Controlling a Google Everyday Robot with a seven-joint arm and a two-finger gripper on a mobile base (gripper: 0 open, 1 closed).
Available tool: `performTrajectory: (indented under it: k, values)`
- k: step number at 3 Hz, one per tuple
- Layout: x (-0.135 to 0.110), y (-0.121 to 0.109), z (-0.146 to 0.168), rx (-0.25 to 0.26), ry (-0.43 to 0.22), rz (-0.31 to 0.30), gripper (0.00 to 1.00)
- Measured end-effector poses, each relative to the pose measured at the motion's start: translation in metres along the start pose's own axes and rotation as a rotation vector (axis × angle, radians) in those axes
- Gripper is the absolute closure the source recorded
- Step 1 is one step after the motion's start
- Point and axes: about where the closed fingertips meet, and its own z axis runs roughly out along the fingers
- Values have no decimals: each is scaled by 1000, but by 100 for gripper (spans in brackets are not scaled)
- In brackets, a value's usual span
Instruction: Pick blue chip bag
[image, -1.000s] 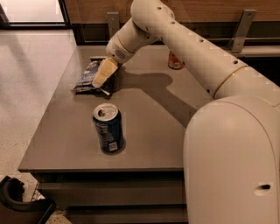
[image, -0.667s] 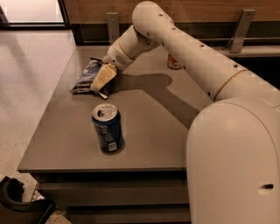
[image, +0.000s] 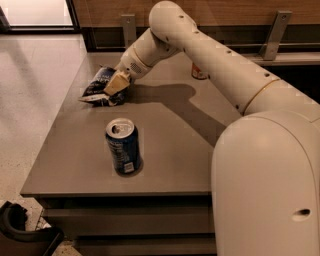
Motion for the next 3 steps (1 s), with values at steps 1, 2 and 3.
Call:
performTrajectory:
  k: [1,2,3]
  values:
    - [-1,0,-1,0,0,0,100]
    - [-1,0,-1,0,0,0,100]
    - [-2,0,-2,0,0,0,100]
